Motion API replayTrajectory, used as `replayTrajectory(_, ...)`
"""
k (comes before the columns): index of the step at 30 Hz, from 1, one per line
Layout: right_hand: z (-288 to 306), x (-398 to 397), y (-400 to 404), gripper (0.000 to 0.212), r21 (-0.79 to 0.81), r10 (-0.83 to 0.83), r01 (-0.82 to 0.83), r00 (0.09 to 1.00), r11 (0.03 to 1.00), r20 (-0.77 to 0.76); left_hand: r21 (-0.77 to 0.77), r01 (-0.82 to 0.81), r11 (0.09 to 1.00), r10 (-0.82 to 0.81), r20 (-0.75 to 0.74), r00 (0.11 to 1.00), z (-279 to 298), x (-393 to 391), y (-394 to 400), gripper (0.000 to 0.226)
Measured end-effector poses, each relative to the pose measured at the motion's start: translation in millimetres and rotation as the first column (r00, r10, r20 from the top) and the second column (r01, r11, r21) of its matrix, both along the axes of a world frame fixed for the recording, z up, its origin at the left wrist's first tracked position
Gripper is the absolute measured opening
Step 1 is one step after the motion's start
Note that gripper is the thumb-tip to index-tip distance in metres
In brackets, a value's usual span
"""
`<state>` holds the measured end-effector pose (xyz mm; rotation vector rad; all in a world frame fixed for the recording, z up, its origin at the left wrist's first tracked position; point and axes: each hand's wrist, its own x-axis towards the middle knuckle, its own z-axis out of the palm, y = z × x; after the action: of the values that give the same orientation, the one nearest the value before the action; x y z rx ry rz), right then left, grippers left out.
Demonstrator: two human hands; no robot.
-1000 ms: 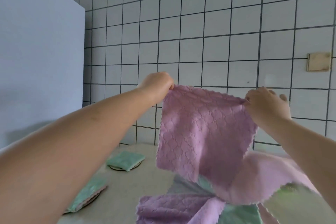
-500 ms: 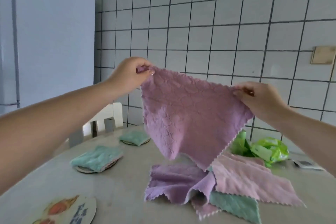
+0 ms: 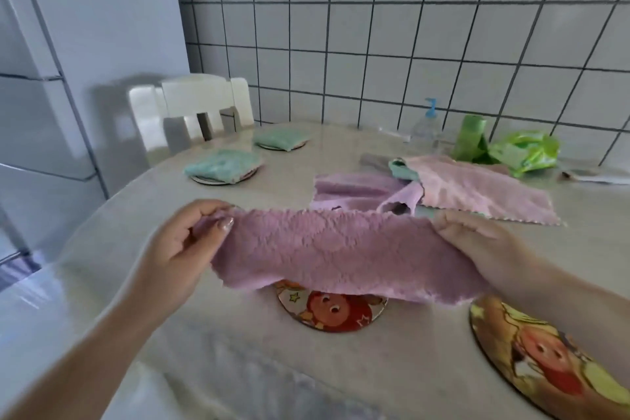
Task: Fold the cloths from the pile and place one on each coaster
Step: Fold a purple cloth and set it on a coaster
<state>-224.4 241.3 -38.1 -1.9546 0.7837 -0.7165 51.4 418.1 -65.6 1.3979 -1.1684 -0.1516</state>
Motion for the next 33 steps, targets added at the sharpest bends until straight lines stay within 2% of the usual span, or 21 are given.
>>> replayTrajectory(2,-16,-5,8,0.066,0.182,0.056,-0.056,0.998,0.982,0.005,0.037,0.007,0.999,-0.006,-0.045,0.999,-16,-6,16,0.015)
replayTrajectory(4,-21,-9,19,0.037,0.352,0.072,-0.071,0.997,0.933,0.011,0.072,0.018,0.997,-0.011,-0.089,0.996,-29,-12,30,0.023)
replayTrajectory(7,-30,-18,24,0.03,0.455,0.09,-0.064,0.995,0.888,-0.035,0.146,0.029,0.989,-0.011,-0.124,0.992,-39,-18,41,0.017)
replayTrajectory(11,-31,-20,25,0.025,0.508,0.084,-0.034,0.994,0.86,-0.075,0.27,0.073,0.96,-0.045,-0.105,0.993,-40,-16,34,0.015)
replayTrajectory(14,-31,-14,16,0.03,0.41,0.091,-0.008,0.979,0.912,-0.185,0.316,0.035,0.948,-0.026,-0.035,0.999,-36,-8,15,0.027)
replayTrajectory(17,-37,-5,-8,0.04,0.135,-0.036,0.083,0.948,0.987,-0.315,0.376,-0.024,0.926,-0.003,0.072,0.997,-36,7,-8,0.017)
replayTrajectory(21,-45,5,-32,0.038,-0.134,-0.134,0.086,0.901,0.987,-0.412,0.388,-0.094,0.917,-0.003,0.242,0.97,-42,24,-35,0.015)
replayTrajectory(26,-49,16,-46,0.029,-0.269,-0.172,0.052,0.88,0.962,-0.443,0.475,-0.123,0.871,-0.044,0.326,0.944,-50,39,-62,0.024)
replayTrajectory(33,-55,20,-56,0.026,-0.284,-0.198,0.065,0.859,0.957,-0.471,0.509,-0.121,0.852,-0.053,0.313,0.948,-51,51,-79,0.016)
